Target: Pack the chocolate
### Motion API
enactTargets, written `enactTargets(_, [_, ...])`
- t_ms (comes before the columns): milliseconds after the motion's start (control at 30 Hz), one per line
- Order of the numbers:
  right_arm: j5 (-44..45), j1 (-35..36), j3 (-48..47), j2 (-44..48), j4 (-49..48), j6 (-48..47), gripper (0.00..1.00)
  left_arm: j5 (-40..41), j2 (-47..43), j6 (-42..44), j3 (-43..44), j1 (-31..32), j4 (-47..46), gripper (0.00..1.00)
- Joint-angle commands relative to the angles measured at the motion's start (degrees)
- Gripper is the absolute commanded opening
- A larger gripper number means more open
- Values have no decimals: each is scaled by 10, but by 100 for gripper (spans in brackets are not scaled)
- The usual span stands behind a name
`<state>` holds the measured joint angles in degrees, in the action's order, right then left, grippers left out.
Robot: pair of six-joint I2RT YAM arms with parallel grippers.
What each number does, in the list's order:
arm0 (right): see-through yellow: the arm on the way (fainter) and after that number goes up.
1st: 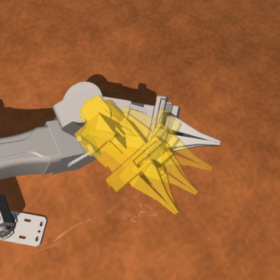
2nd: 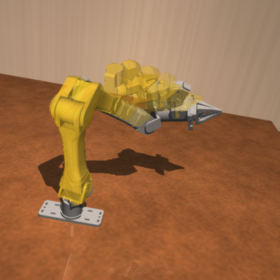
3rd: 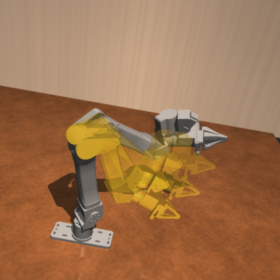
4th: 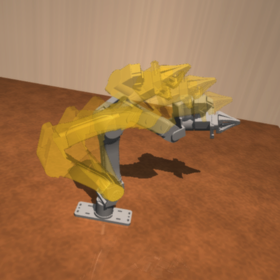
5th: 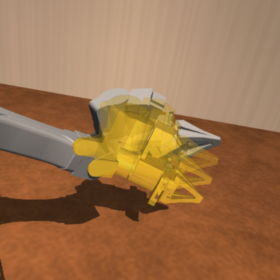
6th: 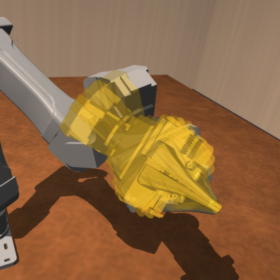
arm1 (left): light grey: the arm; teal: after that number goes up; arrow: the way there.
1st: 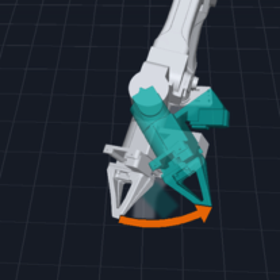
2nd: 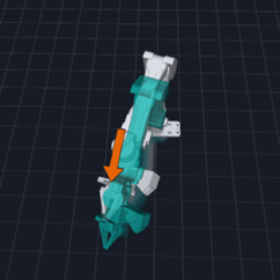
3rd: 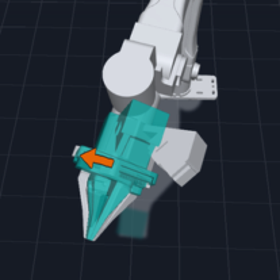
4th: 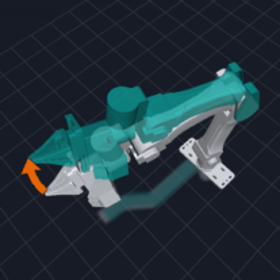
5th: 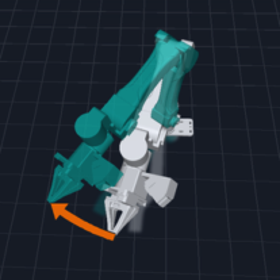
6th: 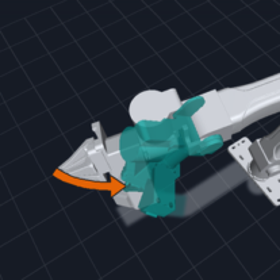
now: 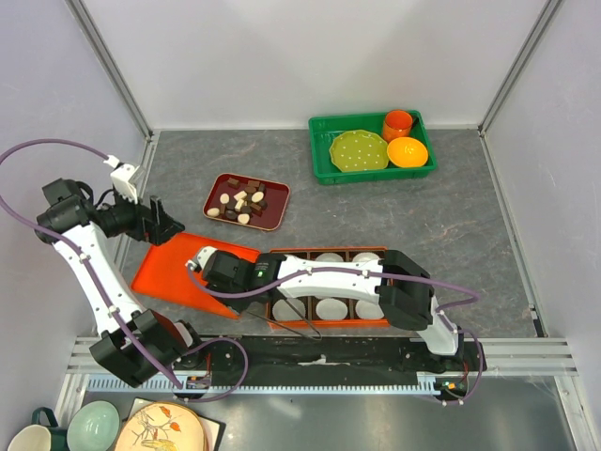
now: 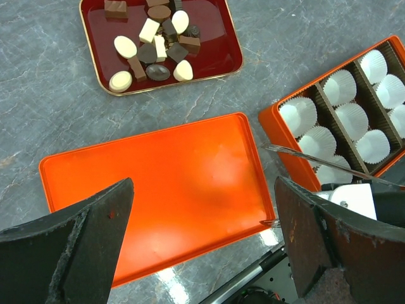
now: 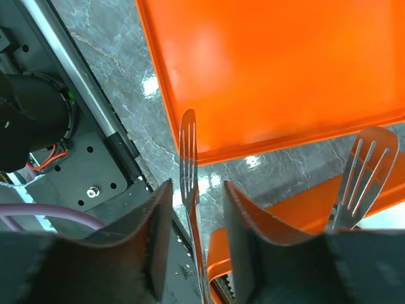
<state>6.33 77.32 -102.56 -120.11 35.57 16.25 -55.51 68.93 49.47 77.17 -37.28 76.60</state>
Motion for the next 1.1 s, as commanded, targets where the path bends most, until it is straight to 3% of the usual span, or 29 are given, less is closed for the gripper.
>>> enactTargets(0, [-9, -3, 3, 20, -20, -1, 47, 6, -12, 37, -10, -5, 14, 99])
enactTargets(133, [-22, -6, 2, 53, -26, 3, 50, 6, -5, 64, -15, -4, 31, 99])
enactTargets(267, [-46, -13, 7, 115, -27, 8, 52, 2, 2, 146, -18, -4, 89, 99])
enactTargets(400, [-47, -32, 86, 217, -43, 33, 53, 7, -12, 212, -36, 12, 116, 100])
enactTargets(567, [-27, -88, 236, 393, -67, 74, 59, 63, -96, 272, -111, 151, 114, 99])
enactTargets(733, [-21, -160, 341, 527, -55, 118, 65, 147, -145, 219, -201, 344, 44, 98])
enactTargets(933, [-44, -216, 394, 571, -33, 138, 68, 222, -93, 173, -235, 492, 44, 86])
enactTargets(1067, [-52, -231, 403, 578, -30, 137, 70, 251, -80, 150, -258, 537, 16, 84])
